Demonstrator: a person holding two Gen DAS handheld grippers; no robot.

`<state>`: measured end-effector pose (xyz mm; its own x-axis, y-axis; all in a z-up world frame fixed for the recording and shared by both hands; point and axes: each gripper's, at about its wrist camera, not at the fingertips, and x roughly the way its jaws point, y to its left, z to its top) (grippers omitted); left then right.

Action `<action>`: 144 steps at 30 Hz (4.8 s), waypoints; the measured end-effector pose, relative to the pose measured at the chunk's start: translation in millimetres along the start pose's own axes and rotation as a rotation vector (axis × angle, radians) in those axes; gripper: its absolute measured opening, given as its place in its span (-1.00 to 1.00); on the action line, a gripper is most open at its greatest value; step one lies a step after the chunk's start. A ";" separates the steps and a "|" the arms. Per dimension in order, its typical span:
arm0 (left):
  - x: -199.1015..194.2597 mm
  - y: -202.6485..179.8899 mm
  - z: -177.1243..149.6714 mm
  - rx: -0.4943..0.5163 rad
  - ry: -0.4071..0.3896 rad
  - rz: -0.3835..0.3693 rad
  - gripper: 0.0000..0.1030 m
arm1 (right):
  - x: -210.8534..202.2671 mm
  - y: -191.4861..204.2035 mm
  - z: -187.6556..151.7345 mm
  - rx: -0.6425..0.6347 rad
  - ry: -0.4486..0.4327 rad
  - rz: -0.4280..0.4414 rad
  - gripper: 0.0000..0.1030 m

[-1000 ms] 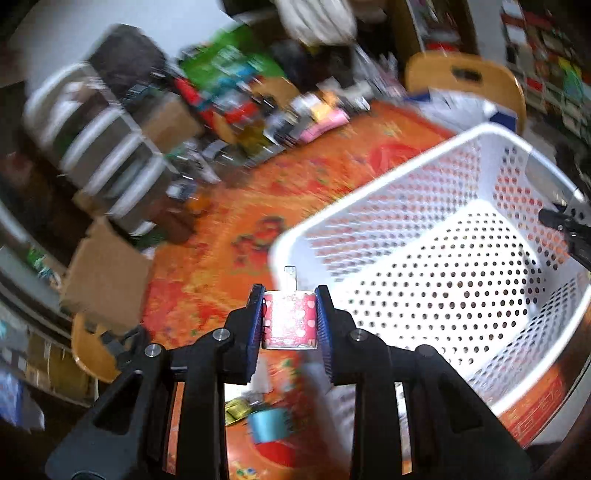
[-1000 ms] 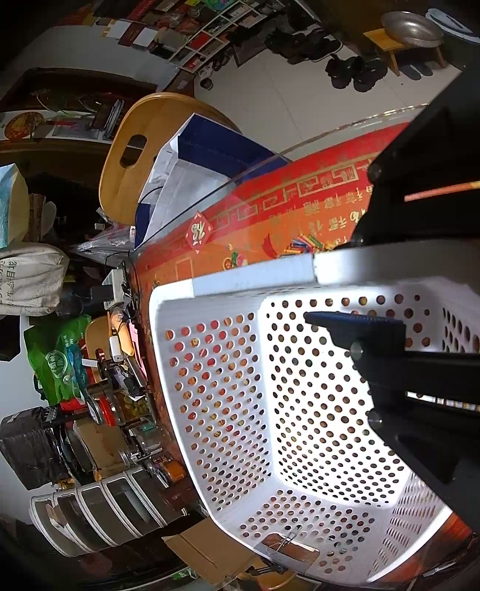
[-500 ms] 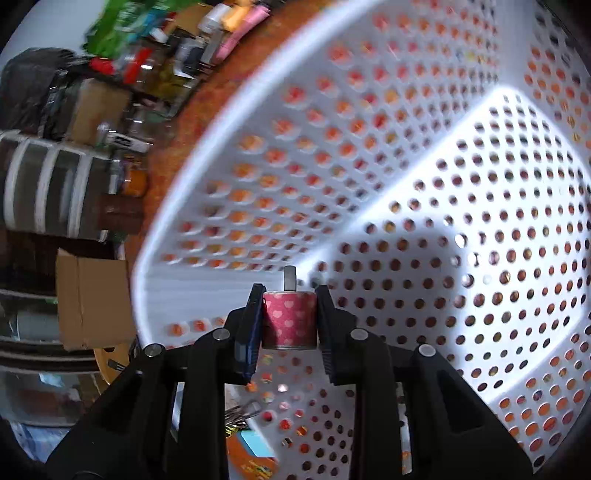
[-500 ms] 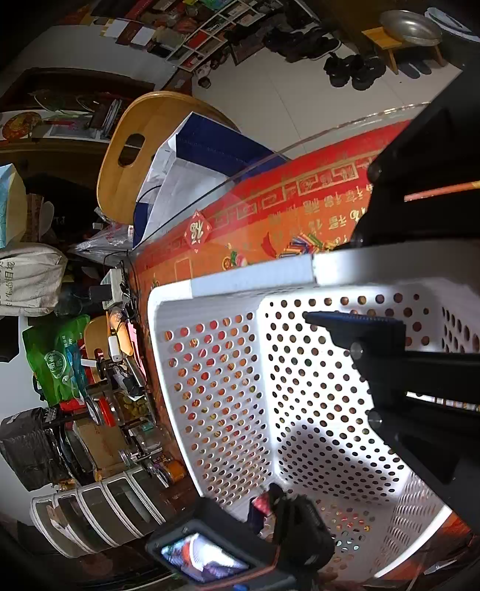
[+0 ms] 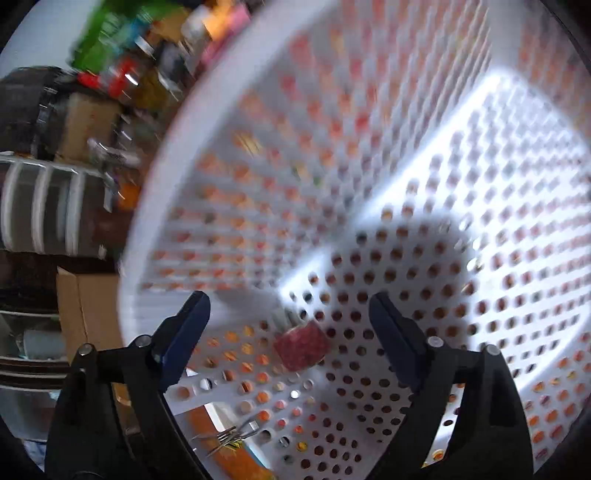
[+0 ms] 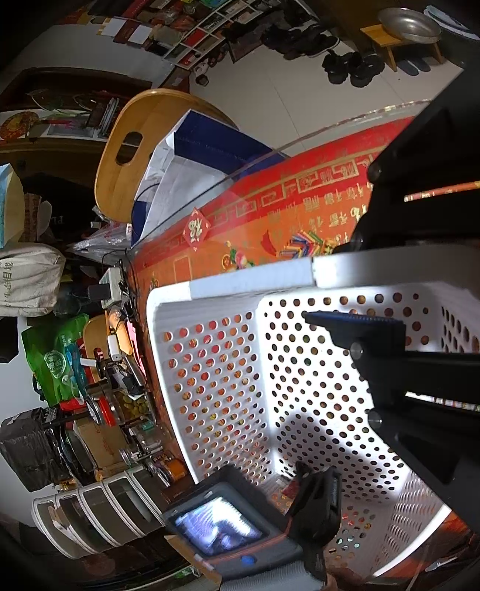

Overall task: Organize rigid objects
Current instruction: 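Carry the pink cube into the white basket and open the left gripper, then move the left gripper back and grasp the light-blue charger block, then lift the light-blue block into the basket and release it with the left gripper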

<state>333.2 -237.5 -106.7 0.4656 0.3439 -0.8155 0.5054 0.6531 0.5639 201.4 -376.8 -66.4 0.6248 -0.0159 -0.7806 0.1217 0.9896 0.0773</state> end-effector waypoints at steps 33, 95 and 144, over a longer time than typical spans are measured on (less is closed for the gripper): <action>33.0 71.6 -288.3 -0.720 -0.301 -0.279 0.40 | 0.7 -2.4 2.0 -0.003 0.014 -0.044 -0.72; -109.3 114.6 -271.8 -0.671 -0.535 0.208 -0.15 | 0.7 0.6 4.3 -0.005 0.013 -0.042 -0.72; -31.5 -42.8 -7.3 0.085 -0.070 -0.062 -0.14 | 1.8 -3.1 0.6 0.006 0.007 0.001 -0.72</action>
<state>291.6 -271.4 -106.1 0.4796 0.2549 -0.8396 0.5931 0.6110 0.5243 202.6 -380.0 -67.6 0.6196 -0.0141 -0.7848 0.1259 0.9887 0.0816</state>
